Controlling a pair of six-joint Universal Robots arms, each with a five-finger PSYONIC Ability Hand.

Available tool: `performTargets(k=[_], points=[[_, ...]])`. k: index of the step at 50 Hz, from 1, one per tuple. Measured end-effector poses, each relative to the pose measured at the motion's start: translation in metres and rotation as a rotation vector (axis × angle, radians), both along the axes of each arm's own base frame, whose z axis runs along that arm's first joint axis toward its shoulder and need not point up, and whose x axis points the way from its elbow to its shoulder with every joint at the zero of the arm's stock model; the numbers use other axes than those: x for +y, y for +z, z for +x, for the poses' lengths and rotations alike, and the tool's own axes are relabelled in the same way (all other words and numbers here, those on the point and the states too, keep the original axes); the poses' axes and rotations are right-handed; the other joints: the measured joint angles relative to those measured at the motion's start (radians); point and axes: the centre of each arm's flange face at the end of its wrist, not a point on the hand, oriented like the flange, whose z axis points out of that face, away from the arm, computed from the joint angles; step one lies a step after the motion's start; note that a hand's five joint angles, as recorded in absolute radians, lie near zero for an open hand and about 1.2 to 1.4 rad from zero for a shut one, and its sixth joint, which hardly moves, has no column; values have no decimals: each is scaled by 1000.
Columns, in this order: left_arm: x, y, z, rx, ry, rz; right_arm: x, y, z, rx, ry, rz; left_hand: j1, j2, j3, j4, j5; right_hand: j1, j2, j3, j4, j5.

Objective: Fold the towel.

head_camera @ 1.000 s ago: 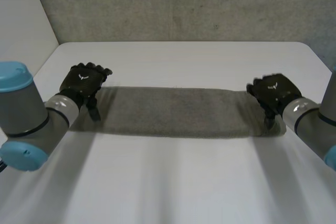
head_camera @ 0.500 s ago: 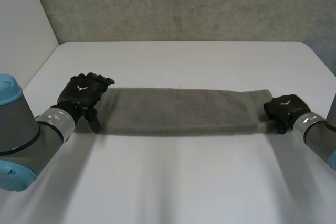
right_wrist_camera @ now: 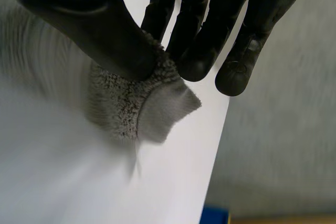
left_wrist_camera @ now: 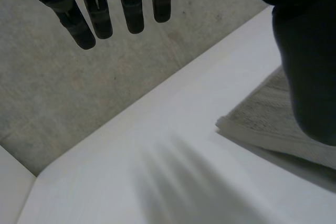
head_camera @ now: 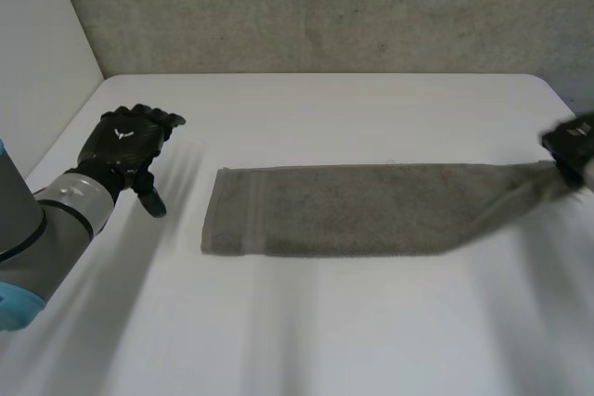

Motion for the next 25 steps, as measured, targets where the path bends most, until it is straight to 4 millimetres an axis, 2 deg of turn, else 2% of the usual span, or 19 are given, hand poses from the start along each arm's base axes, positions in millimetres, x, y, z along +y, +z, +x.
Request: performTargets(k=[2, 3, 4, 6, 7, 10, 12, 13, 15, 18, 20, 21, 25], points=[[-2, 3, -1, 2, 1, -10, 5, 10, 20, -24, 42, -37, 0, 0, 0, 0, 0, 0, 0, 0, 0, 0], [-3, 5, -1, 4, 1, -19, 13, 22, 45, -55, 98, -81, 0, 0, 0, 0, 0, 0, 0, 0, 0, 0], [-3, 7, -2, 5, 0, -23, 17, 27, 54, -66, 121, -98, 0, 0, 0, 0, 0, 0, 1, 0, 0, 0], [-5, 11, -3, 10, -2, -38, 34, 41, 94, -109, 223, -162, 0, 0, 0, 0, 0, 0, 2, 1, 0, 0], [-5, 12, -4, 13, -2, -41, 39, 44, 105, -119, 251, -178, 0, 0, 0, 0, 0, 0, 2, 1, 0, 0], [-6, 19, -7, 32, -5, -55, 79, 50, 170, -175, 442, -257, 0, 0, 0, 0, 0, 0, 6, 2, 0, 0], [-6, 21, -8, 45, -7, -58, 97, 46, 196, -194, 522, -279, 0, 0, 0, 0, 0, 0, 6, 2, 0, 0], [-6, 22, -9, 53, -9, -59, 111, 41, 213, -205, 581, -286, 0, 0, 0, 0, 0, 0, 6, 2, 0, 0], [-5, 23, -10, 61, -11, -58, 125, 32, 230, -212, 642, -283, 0, 0, 0, 0, 0, 0, 6, 3, 0, 0], [-3, 23, -12, 75, -17, -52, 157, 7, 262, -217, 787, -259, 0, 0, 0, 0, 0, 0, 6, 3, 1, 0], [-2, 23, -13, 77, -18, -48, 167, -6, 272, -212, 839, -239, 0, 0, 0, 0, 0, 1, 6, 3, 0, 0], [-2, 21, -13, 78, -20, -43, 175, -18, 279, -206, 880, -216, 0, 0, 0, 0, 0, 2, 6, 3, 1, 0], [-1, 16, -14, 76, -21, -28, 188, -50, 290, -190, 968, -146, 0, 0, 0, 0, 0, -31, -23, -37, -38, -36]])
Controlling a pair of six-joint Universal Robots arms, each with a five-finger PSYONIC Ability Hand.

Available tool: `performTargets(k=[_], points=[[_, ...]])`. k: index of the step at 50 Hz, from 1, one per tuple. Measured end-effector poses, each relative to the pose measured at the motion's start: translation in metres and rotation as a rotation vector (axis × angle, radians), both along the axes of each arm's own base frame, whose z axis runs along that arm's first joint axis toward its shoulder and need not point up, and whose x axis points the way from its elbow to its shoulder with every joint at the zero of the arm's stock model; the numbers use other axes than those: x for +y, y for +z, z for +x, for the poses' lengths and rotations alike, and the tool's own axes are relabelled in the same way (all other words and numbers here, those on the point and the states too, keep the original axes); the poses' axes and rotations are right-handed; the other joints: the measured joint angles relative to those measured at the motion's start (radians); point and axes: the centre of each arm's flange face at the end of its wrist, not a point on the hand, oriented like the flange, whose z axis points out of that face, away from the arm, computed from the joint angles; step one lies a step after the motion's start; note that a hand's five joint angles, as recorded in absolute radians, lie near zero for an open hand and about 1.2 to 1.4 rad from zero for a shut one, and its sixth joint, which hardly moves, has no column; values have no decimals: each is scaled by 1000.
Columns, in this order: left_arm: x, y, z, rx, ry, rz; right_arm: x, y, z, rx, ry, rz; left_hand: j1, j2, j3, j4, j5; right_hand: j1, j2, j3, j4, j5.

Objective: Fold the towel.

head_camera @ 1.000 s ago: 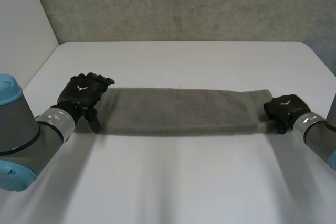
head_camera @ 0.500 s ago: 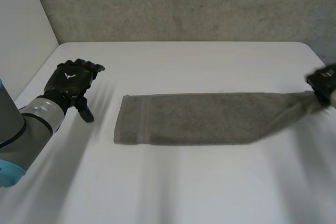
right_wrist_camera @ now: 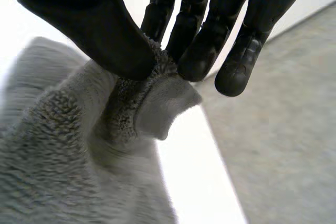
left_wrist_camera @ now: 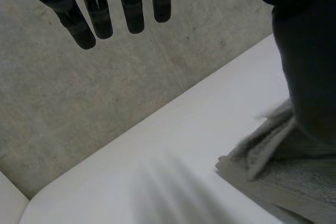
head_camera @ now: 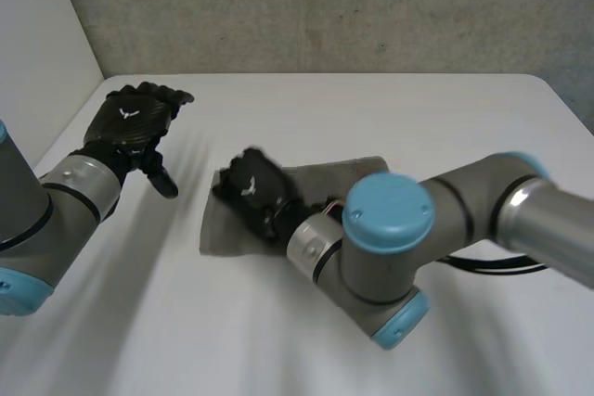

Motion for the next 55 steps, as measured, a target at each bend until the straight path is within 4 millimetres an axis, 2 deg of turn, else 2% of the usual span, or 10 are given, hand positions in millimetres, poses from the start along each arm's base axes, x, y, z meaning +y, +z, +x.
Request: performTargets(k=[1, 8, 11, 19, 22, 28, 35, 43, 49, 55], points=[[0, -1, 0, -1, 0, 2, 1, -3, 1, 4, 7, 5, 0, 0, 0, 0, 0, -16, -15, -25, -25, -19], [1, -4, -2, -3, -6, 8, -5, 0, -4, -22, 1, 65, 0, 0, 0, 0, 0, -995, -1003, -1001, -1004, -1042], [1, -3, -4, -1, -13, 0, -10, 13, -10, -60, -29, 91, 0, 0, 0, 0, 0, -1058, -1047, -1064, -1049, -1067], [9, 2, -25, 10, -77, -36, -40, 61, -61, -191, -216, 205, 0, 0, 0, 0, 0, -1063, -1047, -1066, -1049, -1067], [14, 2, -33, 12, -101, -40, -47, 63, -82, -182, -288, 256, 0, 0, 0, 0, 0, -1064, -1047, -1066, -1049, -1067], [26, -8, -50, 5, -156, -17, -52, 41, -117, -85, -409, 386, 0, 0, 0, 0, 0, -1061, -1047, -1065, -1049, -1066], [36, -25, -62, -14, -181, 26, -57, 8, -149, -7, -498, 469, 0, 0, 0, 0, 0, -881, -888, -898, -892, -871], [36, -34, -62, -25, -160, 48, -60, -13, -162, 22, -530, 463, 0, 0, 0, 0, 0, -752, -759, -771, -772, -755], [37, -34, -62, -24, -160, 50, -67, -27, -161, 39, -537, 477, 0, 0, 0, 0, 0, -67, -25, -56, -60, -52], [38, -34, -62, -24, -161, 52, -72, -30, -162, 39, -548, 478, 0, 0, 0, 0, 0, -23, 44, 31, 37, 39]])
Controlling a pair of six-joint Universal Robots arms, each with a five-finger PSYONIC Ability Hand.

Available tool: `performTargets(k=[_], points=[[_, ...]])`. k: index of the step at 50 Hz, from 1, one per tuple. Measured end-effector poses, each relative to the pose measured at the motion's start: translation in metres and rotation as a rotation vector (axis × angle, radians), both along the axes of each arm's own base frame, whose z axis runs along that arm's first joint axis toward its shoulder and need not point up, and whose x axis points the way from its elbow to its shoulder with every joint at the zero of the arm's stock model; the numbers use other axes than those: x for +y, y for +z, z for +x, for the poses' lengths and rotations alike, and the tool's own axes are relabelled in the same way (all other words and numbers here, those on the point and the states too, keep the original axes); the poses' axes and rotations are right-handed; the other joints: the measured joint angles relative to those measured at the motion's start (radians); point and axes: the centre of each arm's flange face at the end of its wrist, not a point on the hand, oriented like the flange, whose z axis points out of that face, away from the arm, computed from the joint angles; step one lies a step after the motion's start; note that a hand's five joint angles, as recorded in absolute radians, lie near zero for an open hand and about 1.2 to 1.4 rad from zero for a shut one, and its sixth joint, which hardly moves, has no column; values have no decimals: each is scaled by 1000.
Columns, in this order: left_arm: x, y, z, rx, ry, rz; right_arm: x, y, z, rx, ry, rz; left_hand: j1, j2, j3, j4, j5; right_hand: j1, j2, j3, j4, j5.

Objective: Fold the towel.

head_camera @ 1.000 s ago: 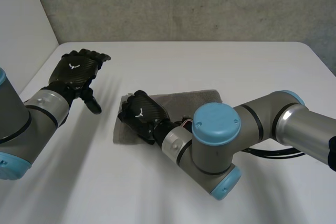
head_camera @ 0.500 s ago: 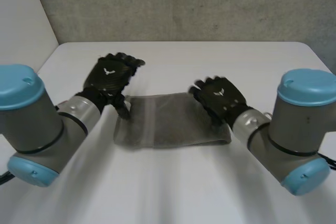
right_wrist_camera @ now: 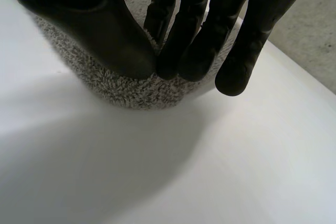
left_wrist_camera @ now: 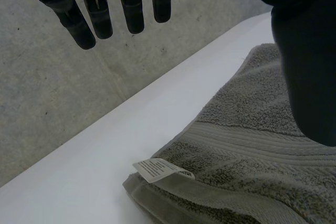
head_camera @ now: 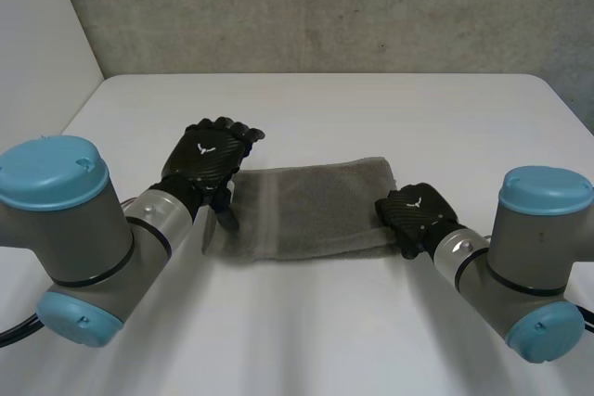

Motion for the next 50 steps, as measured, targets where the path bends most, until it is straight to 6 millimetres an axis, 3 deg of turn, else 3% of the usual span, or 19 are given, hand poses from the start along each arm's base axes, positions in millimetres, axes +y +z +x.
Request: performTargets(k=[9, 20, 25, 29, 35, 38, 41, 43, 47, 50], points=[[2, 2, 1, 1, 0, -3, 1, 39, -24, -12, -54, -42, 0, 0, 0, 0, 0, 6, 0, 3, 0, 0], [2, 5, 5, 3, 12, -6, 5, 43, -70, 130, -80, 35, 0, 0, 0, 0, 0, 13, 0, 5, 1, 0], [0, 8, 6, 6, 16, -14, 1, 58, -72, 138, -67, -20, 0, 0, 0, 0, 0, 14, 0, 6, 1, 0], [-1, 11, 6, 11, 18, -23, 0, 78, -53, 100, -21, -96, 0, 0, 0, 0, 0, 21, 0, 6, 1, 0], [-4, 21, 8, 26, 36, -52, 28, 103, 22, -16, 185, -170, 0, 0, -1, 0, -1, 25, 1, 7, 1, 0], [-5, 25, 9, 32, 47, -62, 40, 103, 44, -39, 249, -170, 0, 0, -1, 0, -1, 25, 1, 7, 1, 0], [-8, 32, 13, 57, 80, -75, 56, 91, 71, -44, 335, -151, 0, 0, -2, 0, -4, 31, 5, 9, 2, 0], [-12, 39, 18, 92, 119, -86, 75, 72, 99, -38, 425, -122, 0, 0, -2, 0, -6, 32, 5, 9, 2, 1], [-17, 47, 25, 143, 171, -94, 96, 45, 125, -22, 511, -81, 0, 0, -2, 0, -6, 34, 5, 9, 2, 1], [-20, 50, 29, 168, 194, -95, 105, 32, 133, -18, 543, -55, 0, 0, -2, 0, -6, 34, 5, 9, 2, 1]])
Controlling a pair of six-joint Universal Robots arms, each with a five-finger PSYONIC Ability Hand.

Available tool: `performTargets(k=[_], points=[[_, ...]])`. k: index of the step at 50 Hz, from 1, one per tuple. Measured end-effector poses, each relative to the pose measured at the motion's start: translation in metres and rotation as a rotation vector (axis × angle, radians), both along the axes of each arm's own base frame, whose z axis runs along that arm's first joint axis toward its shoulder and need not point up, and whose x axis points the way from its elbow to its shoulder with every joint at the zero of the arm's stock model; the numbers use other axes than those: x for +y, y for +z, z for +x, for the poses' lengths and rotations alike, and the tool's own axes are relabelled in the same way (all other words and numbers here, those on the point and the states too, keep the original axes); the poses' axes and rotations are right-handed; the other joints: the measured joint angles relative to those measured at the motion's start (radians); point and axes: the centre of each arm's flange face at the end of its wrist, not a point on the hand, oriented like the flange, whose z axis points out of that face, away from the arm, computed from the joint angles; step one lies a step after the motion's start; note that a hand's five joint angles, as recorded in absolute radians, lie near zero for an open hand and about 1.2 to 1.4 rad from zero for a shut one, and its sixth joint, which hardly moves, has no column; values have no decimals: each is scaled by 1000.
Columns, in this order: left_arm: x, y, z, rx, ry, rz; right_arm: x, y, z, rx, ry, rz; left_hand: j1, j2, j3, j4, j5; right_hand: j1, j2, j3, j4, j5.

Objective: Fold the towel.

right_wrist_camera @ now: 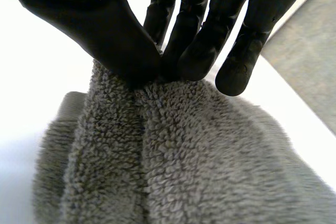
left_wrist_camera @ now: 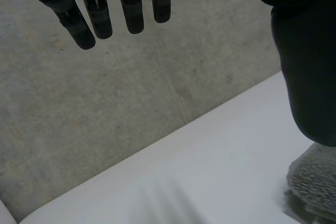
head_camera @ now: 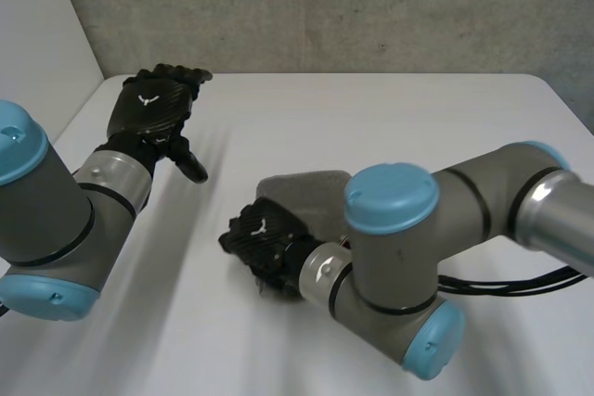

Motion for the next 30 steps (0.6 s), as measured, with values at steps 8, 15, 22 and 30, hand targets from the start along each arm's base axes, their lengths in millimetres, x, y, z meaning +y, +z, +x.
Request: performTargets(k=[8, 15, 22, 30], points=[[-2, 1, 0, 14, 5, -1, 7, 0, -3, -41, 27, 64, 0, 0, 0, 0, 0, -160, -185, -186, -168, -172], [-1, 4, -6, 18, -14, -12, 8, 26, -18, -97, -15, 77, 0, 0, 0, 0, 0, -1031, -1073, -1069, -1067, -1100], [8, -2, -20, 20, -59, 7, -17, 52, -49, -150, -199, 61, 0, 0, 0, 0, 0, -1073, -1096, -1105, -1088, -1106], [32, -31, -47, 21, -152, 97, -57, 64, -84, -243, -419, 146, 0, 0, 0, 0, 0, -1073, -1096, -1105, -1088, -1106]])
